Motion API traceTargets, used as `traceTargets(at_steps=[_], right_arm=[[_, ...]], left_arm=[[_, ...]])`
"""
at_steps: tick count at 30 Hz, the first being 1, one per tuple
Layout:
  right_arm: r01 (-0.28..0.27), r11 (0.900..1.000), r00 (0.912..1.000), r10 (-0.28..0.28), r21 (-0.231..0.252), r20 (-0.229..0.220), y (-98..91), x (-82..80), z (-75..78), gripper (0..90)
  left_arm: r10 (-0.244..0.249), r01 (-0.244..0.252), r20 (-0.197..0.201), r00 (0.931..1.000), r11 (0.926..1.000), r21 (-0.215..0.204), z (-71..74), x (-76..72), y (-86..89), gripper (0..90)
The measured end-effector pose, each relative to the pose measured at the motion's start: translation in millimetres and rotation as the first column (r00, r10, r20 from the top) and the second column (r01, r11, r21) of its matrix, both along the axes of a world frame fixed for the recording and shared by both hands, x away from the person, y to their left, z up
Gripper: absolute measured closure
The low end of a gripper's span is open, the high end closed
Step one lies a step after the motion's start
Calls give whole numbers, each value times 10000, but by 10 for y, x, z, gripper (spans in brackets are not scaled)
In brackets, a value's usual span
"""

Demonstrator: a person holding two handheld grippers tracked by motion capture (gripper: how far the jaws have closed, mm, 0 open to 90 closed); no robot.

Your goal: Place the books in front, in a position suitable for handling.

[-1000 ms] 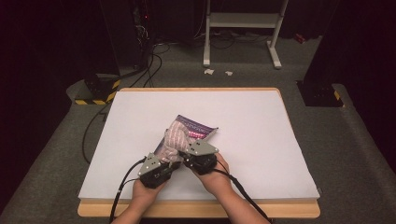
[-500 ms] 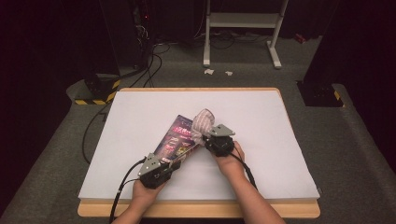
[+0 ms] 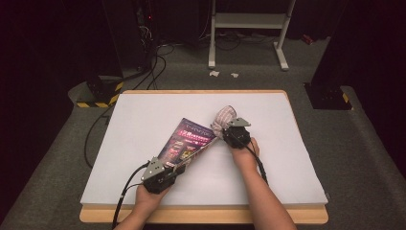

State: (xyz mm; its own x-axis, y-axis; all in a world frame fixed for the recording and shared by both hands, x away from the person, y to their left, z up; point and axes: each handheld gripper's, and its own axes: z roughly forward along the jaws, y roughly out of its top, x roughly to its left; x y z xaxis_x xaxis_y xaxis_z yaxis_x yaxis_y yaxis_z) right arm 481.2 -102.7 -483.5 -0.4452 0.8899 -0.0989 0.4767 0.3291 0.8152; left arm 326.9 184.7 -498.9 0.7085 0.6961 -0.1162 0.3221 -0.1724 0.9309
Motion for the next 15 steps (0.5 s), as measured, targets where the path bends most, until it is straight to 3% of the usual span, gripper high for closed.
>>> traceTargets(at_steps=[5,9,12,15], right_arm=[[-585,9983,9979,584,54,266,108,-182,74,674],[-1241,9921,9908,1230,162,556,236,-406,146,674],[-1824,9828,9806,1796,304,781,343,-593,214,673],[-2444,9691,9649,2396,342,1072,453,-777,288,673]], left_arm=[[1,-1,4,10000,10000,5,0,-2,-1,825],[2,-2,12,10000,10000,24,-1,-3,-3,825],[7,-7,21,10000,10000,30,-1,-4,-5,825],[9,-9,34,10000,10000,37,0,-5,-5,825]])
